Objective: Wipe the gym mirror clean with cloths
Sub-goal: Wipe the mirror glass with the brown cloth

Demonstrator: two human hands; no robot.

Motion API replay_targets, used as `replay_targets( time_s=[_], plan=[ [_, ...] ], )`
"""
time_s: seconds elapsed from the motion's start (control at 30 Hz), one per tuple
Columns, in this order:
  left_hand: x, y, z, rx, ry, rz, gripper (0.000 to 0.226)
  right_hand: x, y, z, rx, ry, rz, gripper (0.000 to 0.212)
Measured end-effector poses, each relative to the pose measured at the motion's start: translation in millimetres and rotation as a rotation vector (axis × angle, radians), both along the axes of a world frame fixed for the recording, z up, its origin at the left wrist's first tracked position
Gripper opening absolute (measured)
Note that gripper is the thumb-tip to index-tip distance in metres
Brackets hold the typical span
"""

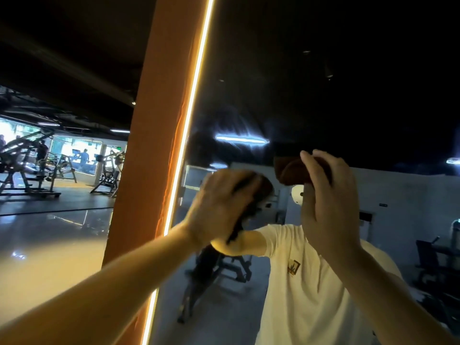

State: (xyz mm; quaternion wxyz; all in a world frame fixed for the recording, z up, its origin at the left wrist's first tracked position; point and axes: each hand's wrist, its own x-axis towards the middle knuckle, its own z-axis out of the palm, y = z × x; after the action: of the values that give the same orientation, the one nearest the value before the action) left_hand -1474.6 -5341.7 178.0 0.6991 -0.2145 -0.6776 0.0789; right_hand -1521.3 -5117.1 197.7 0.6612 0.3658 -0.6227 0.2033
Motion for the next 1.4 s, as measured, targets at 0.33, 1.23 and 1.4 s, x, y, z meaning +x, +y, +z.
replay_targets(
  time_s=[0.33,1.23,1.4],
  plan=[
    [-16,61,21,0.023,-0.234,-0.065,0.051,-3,-3,1,-0.117,-0.005,0.155,0.048],
    [3,-2,-130,0.237,-0.243,-0.015,0.052,22,-20,-72,0.213,-0.089,0.014,0.050],
    [32,-1,-164,0.434,-0.364,-0.132,0.034,56,-21,-107,0.031,-0.435,0.317,0.045]
  ],
)
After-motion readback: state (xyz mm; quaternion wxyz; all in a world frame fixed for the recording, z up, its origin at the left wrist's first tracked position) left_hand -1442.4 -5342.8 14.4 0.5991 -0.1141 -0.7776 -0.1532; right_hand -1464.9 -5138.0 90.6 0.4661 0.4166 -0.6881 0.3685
